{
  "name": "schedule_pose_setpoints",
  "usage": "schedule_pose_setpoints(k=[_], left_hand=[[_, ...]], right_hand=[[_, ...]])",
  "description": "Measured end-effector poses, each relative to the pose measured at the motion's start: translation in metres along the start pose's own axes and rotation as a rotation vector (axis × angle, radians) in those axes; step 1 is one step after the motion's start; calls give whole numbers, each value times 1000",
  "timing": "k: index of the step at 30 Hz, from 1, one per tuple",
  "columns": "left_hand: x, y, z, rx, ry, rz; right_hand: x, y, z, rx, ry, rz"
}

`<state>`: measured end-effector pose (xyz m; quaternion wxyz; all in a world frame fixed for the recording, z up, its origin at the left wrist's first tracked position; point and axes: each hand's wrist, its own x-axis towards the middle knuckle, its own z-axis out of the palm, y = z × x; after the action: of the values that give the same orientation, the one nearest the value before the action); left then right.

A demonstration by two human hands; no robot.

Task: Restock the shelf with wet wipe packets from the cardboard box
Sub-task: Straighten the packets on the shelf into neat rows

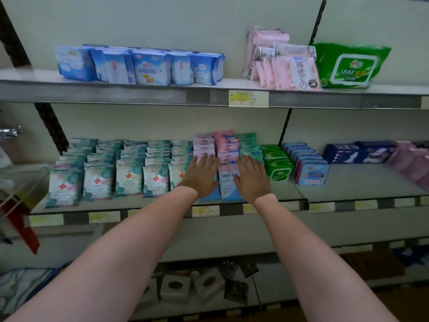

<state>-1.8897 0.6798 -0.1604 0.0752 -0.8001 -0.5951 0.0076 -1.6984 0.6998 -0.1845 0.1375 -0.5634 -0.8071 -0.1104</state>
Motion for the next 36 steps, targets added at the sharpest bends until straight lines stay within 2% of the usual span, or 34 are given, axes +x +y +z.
schedule_pose_setpoints(k=[4,10,17,22,28,33,36], left_hand=[[24,5,7,15,-2,25],[72,20,27,105,-118,1],[91,8,51,180,-70,72],[95,3,55,206,-47,121],[99,4,50,256,-62,184],[102,8,40,247,-133,212],[101,7,37,244,-125,209]], right_hand=[[24,16,7,49,-18,-22],[87,48,20,70,-57,-84],[133,66,42,-14,-243,-114],[143,68,49,-97,-212,-238],[147,63,47,-82,-272,-290],[149,55,41,-61,-311,-260],[155,54,29,9,-248,-218]])
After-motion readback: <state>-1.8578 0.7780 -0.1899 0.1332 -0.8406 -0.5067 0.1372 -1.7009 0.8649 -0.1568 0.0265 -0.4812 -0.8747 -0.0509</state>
